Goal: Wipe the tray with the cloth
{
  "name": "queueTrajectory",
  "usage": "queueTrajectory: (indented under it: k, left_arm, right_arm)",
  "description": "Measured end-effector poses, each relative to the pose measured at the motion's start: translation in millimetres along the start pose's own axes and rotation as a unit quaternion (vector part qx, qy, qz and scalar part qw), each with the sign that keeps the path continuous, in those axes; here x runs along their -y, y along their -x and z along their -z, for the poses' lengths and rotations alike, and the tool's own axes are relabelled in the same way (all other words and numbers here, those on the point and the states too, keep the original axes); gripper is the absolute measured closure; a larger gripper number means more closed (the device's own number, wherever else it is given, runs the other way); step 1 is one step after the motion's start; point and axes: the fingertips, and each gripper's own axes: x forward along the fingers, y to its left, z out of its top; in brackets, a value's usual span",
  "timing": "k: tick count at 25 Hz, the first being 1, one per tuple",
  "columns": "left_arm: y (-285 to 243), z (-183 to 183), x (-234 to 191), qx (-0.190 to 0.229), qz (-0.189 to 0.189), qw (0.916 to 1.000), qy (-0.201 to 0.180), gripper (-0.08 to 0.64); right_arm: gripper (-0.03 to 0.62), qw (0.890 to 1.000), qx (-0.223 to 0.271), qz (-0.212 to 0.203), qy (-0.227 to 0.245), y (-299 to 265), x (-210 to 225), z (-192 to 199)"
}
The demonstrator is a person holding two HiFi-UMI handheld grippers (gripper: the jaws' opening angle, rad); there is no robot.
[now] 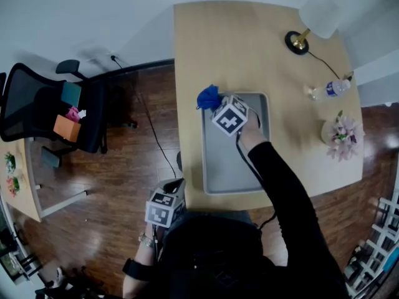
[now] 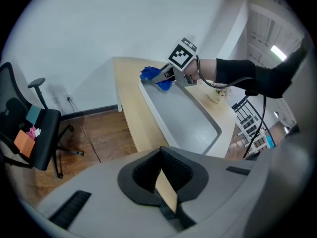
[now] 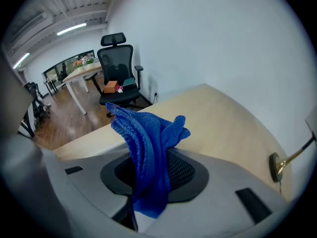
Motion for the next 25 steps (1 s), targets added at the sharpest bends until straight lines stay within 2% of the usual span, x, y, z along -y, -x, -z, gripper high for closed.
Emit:
queueTrajectory:
  k: [5, 9, 16, 21, 25]
  left_arm:
    - [-5.1, -7.7, -4.7, -0.003, 0.001, 1.0, 0.007, 0.557]
    - [-10.8, -13.1, -5.9, -0.008, 0.006, 0.9999, 0.005, 0.557]
    - [-14.6, -28.3, 3.9, -0.007, 0.01, 0.9998, -0.013, 0.557]
    - [-15.2, -31.0, 6.2, -0.005, 0.01, 0.9998, -0.013, 0.557]
    - [-15.4, -31.4, 11.4, -0.001, 0.009, 0.9999, -0.014, 0.557]
  right_arm:
    - [0.46, 0.998, -0.037, -0.045, 0.008, -32.8, 0.8, 14.2]
    - [0.46, 0.998, -0.022, -0.066, -0.002, -38.3, -2.7, 16.0]
    - [0.46, 0.998, -0.032, -0.049, 0.005, -26.0, -6.2, 15.0]
    - [0.46, 0.997, -0.021, -0.063, 0.028, -7.8, -44.8, 33.5]
    - [0.46, 0.995, -0.008, -0.085, 0.045, 16.8, -93.8, 53.2]
